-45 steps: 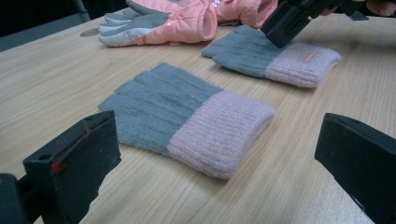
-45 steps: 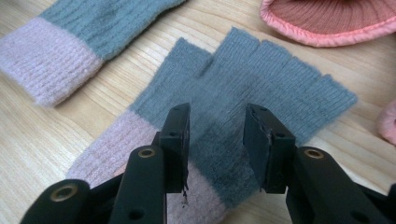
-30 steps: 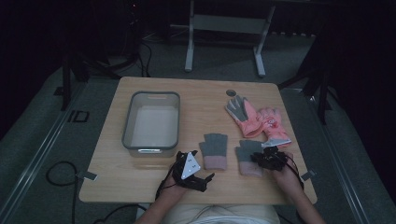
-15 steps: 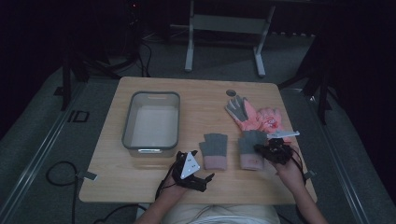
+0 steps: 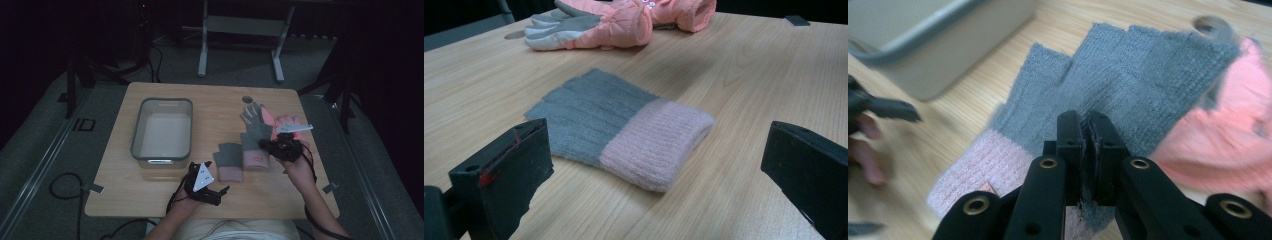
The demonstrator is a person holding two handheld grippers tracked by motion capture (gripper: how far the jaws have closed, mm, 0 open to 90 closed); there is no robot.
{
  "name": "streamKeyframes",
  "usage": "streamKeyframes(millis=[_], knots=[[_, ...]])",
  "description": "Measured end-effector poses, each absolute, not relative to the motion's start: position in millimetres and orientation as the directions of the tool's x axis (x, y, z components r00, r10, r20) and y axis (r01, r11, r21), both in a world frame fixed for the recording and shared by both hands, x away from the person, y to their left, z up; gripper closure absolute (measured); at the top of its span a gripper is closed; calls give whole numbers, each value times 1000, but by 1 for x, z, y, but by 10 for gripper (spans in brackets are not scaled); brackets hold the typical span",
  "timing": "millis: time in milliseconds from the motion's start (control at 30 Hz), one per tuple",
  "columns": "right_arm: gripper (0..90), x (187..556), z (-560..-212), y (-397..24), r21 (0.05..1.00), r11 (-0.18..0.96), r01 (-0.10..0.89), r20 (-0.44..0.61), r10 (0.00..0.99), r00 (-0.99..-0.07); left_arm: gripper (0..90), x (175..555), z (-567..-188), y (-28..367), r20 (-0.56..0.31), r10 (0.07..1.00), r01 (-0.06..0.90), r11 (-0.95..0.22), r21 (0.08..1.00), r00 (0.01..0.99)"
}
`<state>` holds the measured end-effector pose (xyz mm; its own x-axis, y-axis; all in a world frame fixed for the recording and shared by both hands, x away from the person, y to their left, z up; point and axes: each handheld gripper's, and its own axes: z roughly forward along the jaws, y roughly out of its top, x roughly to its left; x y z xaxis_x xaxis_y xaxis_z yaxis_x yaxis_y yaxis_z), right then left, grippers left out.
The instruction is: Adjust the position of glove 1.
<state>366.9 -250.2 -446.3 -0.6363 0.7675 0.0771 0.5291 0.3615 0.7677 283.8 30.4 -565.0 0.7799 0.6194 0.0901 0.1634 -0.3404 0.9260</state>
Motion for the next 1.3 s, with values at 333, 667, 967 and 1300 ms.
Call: streamKeyframes(millis=[333, 667, 967, 1300], knots=[[852, 371, -461, -206, 762, 370, 532, 129, 718, -684, 0, 284, -565, 31, 86, 617, 166, -340, 926, 782], [851, 377, -496, -191, 703, 405, 585, 161, 710, -685, 0, 284, -565, 30, 82, 616, 168, -337, 926, 783], [850, 379, -515, -188, 671, 415, 614, 194, 701, -686, 0, 284, -565, 31, 78, 616, 173, -337, 925, 784], [844, 386, -530, -186, 637, 430, 640, 201, 709, -676, 0, 285, -565, 30, 83, 617, 173, -343, 923, 782]])
